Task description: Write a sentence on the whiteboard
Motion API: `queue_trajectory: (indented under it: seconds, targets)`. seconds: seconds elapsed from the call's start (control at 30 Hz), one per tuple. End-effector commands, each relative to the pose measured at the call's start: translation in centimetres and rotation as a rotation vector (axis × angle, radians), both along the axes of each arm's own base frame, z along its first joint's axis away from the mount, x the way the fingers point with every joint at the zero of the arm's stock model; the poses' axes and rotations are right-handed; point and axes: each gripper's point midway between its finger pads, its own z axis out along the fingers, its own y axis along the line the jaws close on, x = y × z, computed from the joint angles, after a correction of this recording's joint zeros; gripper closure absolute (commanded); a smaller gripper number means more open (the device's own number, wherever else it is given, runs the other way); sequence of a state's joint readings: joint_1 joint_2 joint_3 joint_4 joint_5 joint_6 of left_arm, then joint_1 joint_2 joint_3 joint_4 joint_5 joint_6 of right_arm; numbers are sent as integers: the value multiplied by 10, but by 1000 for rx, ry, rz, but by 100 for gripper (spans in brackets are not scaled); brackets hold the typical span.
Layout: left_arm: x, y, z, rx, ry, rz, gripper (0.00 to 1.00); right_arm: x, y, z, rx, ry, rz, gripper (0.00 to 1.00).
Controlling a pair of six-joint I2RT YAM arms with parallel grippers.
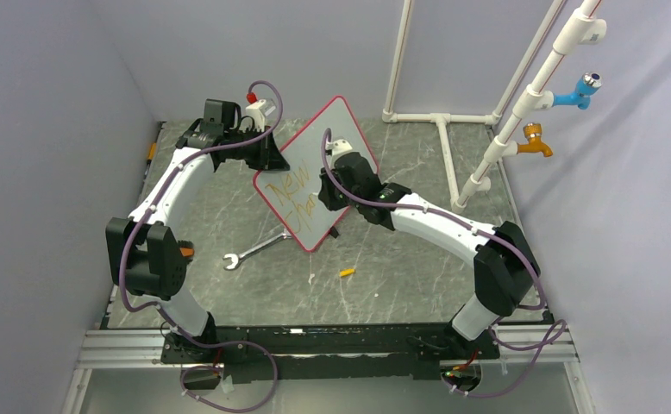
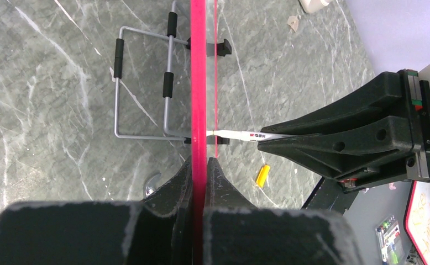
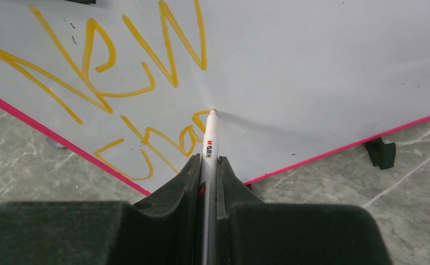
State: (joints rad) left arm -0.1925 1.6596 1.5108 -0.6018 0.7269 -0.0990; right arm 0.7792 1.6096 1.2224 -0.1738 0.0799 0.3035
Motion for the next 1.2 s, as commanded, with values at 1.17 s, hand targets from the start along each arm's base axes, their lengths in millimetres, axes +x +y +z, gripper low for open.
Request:
queue_trajectory:
  seconds: [1.17]
  targets:
    - [28, 18, -13, 72, 45, -6, 100, -1, -39, 71, 142, -191, 38, 100]
